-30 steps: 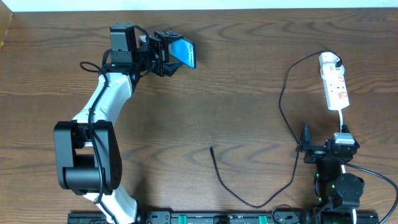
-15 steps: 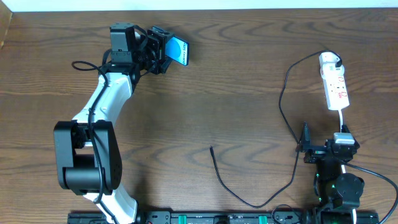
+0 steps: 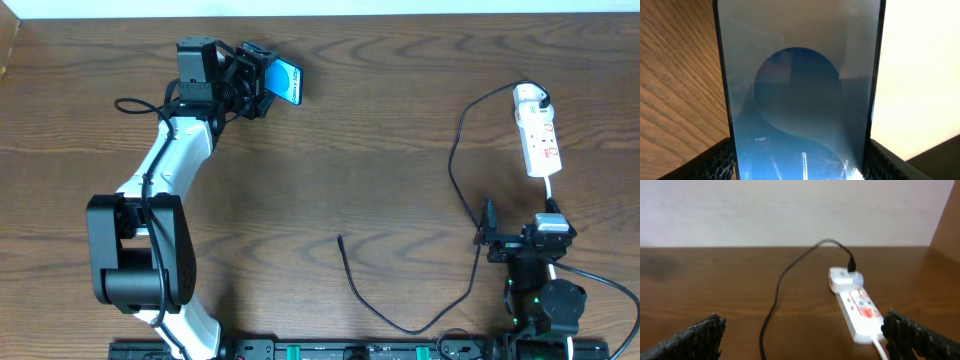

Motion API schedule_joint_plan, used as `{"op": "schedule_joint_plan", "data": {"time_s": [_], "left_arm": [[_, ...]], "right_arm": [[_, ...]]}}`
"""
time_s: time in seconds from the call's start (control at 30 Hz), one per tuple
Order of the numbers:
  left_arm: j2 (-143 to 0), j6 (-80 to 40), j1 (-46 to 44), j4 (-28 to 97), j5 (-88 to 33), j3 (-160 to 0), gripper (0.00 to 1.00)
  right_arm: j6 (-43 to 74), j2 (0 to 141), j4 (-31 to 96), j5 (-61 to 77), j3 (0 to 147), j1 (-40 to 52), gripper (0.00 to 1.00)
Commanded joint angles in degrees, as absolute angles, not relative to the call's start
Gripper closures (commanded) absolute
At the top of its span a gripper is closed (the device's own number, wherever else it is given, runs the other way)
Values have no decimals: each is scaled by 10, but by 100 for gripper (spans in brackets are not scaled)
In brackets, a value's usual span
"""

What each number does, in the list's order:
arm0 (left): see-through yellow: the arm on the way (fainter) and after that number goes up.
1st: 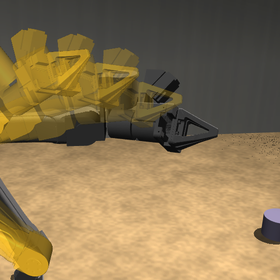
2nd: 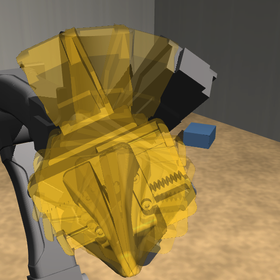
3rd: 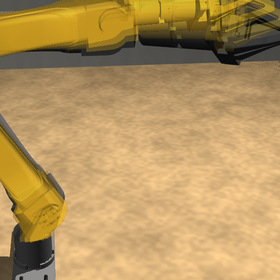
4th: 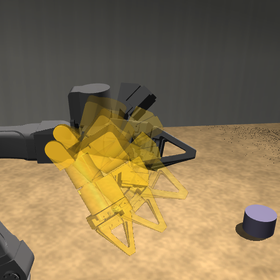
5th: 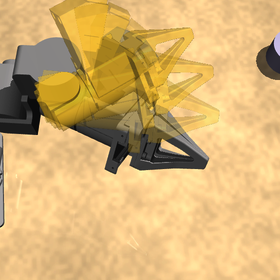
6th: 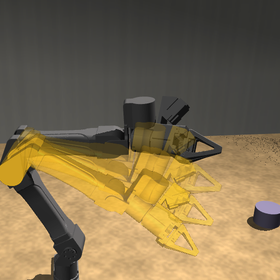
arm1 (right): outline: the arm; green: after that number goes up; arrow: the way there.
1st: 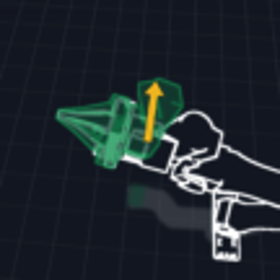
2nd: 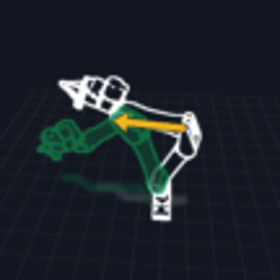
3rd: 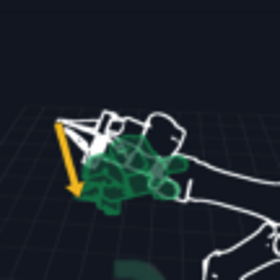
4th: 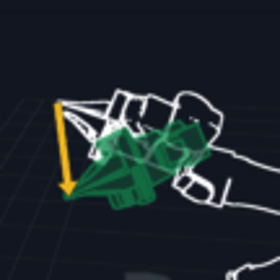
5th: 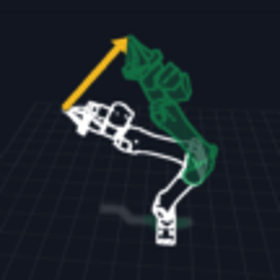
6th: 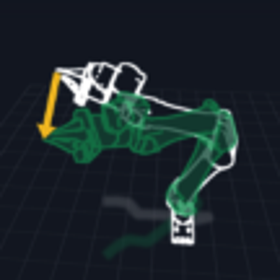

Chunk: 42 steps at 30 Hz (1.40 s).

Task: Plug charger to phone and switch on socket
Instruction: 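Rotate the phone upright, bottom edge facing right, with the left gripper, then raise the right arm and move the right gripper toward the phone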

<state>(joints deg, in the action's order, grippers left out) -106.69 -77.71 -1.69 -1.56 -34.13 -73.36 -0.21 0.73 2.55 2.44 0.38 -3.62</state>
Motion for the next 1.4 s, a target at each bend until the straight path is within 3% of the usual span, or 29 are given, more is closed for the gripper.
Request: {"op": "schedule_joint_plan", "data": {"time_s": [0.0, 0.27, 0.4, 0.6, 0.8, 1.0, 1.07, 1.37], "left_arm": [[-1054, -765, -15, -22, -341, -736, 93], [-1054, -765, -15, -23, -340, -736, 93], [-1054, -765, -15, -22, -340, -736, 93], [-1054, -766, -15, -23, -340, -736, 93], [-1054, -766, -15, -23, -340, -736, 93], [-1054, -766, -15, -22, -340, -736, 93], [-1054, -766, -15, -22, -340, -736, 93], [-1054, -766, -15, -14, -340, -736, 93]], "right_arm": [[8, 7, 10, 40, 3, -33, 1], [34, 10, -93, 25, 13, -33, 1], [34, 46, -82, 25, 63, -33, 1], [25, 209, -76, 50, 173, -33, 1], [26, 426, -74, 223, 320, -33, 1], [107, 634, -70, 394, 462, -33, 1], [107, 680, -100, 447, 476, -33, 1], [180, 789, -309, 445, 476, -33, 1]]}}
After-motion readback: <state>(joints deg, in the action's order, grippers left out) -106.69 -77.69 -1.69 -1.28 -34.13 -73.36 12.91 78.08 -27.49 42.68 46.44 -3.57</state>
